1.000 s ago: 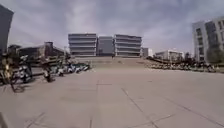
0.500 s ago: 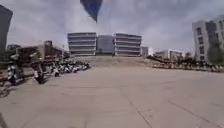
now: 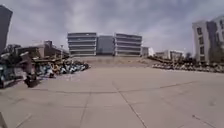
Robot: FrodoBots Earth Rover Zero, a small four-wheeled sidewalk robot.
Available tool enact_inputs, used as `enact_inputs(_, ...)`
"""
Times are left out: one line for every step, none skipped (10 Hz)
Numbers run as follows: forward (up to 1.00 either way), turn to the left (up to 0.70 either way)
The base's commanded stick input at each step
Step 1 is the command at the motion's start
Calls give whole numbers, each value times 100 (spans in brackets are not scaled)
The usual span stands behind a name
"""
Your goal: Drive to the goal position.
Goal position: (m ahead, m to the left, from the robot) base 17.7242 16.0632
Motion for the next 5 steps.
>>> enact_inputs(100, 40)
enact_inputs(100, 40)
enact_inputs(100, 40)
enact_inputs(100, 40)
enact_inputs(100, 40)
